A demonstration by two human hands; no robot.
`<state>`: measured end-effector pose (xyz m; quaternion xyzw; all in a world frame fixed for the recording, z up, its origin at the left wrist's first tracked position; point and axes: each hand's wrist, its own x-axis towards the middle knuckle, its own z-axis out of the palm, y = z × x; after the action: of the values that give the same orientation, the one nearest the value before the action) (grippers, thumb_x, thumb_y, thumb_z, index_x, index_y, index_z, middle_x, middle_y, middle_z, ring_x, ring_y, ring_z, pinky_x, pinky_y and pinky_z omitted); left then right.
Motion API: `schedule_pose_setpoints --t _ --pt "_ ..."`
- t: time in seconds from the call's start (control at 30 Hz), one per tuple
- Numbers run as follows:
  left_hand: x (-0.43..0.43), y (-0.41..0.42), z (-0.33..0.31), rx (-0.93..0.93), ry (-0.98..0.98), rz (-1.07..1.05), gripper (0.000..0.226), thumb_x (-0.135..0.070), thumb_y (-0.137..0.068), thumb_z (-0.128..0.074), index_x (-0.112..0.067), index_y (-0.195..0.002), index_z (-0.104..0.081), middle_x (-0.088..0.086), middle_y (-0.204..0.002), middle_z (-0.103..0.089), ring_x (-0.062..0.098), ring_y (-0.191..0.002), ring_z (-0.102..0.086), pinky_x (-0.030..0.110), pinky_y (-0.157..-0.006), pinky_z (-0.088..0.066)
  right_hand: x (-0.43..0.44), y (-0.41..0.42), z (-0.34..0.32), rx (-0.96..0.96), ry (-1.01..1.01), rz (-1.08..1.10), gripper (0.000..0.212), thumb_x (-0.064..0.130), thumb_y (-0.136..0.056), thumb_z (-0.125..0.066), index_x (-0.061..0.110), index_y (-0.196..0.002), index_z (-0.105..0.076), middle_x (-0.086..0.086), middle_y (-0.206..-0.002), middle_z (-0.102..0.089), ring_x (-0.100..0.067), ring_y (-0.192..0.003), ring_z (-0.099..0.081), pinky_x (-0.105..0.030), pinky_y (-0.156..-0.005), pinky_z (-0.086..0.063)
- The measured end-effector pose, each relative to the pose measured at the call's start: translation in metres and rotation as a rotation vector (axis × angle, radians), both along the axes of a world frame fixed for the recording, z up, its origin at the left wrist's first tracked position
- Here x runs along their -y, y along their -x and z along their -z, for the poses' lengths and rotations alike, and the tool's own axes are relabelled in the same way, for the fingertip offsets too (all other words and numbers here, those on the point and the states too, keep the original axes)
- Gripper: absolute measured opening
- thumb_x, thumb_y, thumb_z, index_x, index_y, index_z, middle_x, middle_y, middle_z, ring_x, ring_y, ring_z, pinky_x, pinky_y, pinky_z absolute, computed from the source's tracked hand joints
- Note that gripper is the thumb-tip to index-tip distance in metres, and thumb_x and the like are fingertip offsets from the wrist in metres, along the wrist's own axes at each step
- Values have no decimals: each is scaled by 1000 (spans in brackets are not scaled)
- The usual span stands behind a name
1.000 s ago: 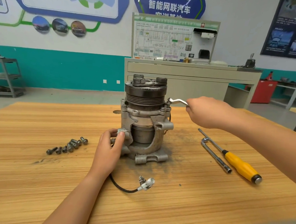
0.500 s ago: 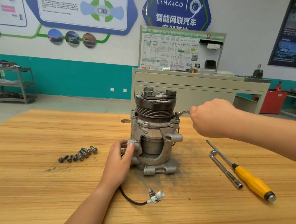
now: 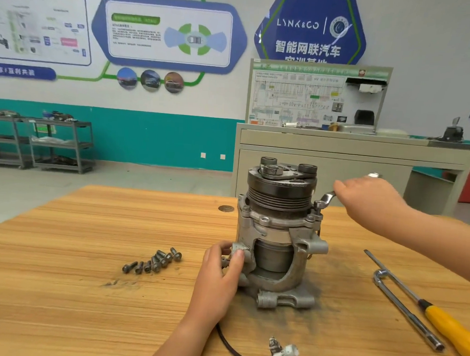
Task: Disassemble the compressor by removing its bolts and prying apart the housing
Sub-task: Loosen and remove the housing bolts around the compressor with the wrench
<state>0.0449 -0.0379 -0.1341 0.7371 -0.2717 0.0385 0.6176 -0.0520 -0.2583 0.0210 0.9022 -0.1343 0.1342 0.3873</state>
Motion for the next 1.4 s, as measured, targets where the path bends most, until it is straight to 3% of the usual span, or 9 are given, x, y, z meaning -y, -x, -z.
schedule_pose_setpoints --t 0.1,0.23,0.37,0.47,0.63,0.9,1.0,1.13,1.4 --pt "1 -1 -1 -5 7 8 41 -51 -82 -41 -32 -118 -44 -14 -117 -50 1 -110 -48 10 -80 -36 15 -16 4 165 -9 -323 27 -10 -74 -67 -4 -100 -62 -17 -92 -68 -28 -83 -67 -37 -82 -53" --pt "0 -2 0 -7 3 6 46 -52 -81 -40 -29 -119 -46 -13 -117 -52 0 -109 -49 11 -78 -37 6 -19 1 116 -95 -271 33 2 -92 -48 5 -124 -50 -10 -120 -60 -23 -110 -57 -32 -98 -42" --pt "0 0 -3 -28 6 11 36 -47 -87 -43 -36 -121 -38 -19 -112 -50 -7 -100 -49 6 -68 -38 4 5 -1 492 -213 -422 36 -10 -76 -67 -17 -110 -57 -22 -67 -66 -33 -56 -64 -49 -65 -53" --pt "0 2 -4 -37 11 18 40 -49 -85 -42 -38 -123 -35 -20 -110 -49 -8 -97 -50 9 -66 -37 -9 33 -4 594 -319 -411 38 0 -86 -59 -13 -121 -51 -17 -57 -59 -30 -39 -51 -32 -43 -40" --pt "-1 2 -3 -43 12 22 40 -48 -87 -42 -38 -125 -33 -21 -109 -49 -9 -98 -49 10 -68 -36 -18 57 -3 333 -503 -102 34 25 -98 -35 19 -131 -43 6 -56 -44 -10 -46 -41 -25 -41 -27" --pt "-1 2 -2 -60 22 20 41 -49 -88 -43 -38 -127 -34 -22 -108 -50 -12 -94 -49 10 -66 -36 -32 60 1 96 -651 21 32 24 -98 -36 21 -127 -50 5 -78 -51 -6 -64 -46 -22 -54 -37" --pt "0 0 0 -54 32 18 42 -45 -91 -44 -34 -131 -36 -22 -108 -51 -11 -95 -49 11 -67 -36 -41 57 -1 78 -510 65 32 19 -98 -34 20 -128 -47 2 -79 -52 -13 -67 -47 -25 -56 -39" --pt "0 1 2 -28 31 15 47 -44 -92 -44 -28 -135 -36 -11 -113 -55 -3 -99 -52 14 -71 -37 -57 48 -1 14 -229 132 19 12 -95 -37 13 -110 -48 2 -61 -36 -12 -49 -33 -24 -41 -27" --pt "1 4 -1 -27 24 13 42 -39 -94 -44 -26 -133 -37 -12 -106 -54 -19 -84 -51 7 -64 -39 -70 43 -16 -137 -79 160 14 8 -90 -43 14 -100 -52 2 -62 -33 -13 -49 -31 -25 -40 -29"
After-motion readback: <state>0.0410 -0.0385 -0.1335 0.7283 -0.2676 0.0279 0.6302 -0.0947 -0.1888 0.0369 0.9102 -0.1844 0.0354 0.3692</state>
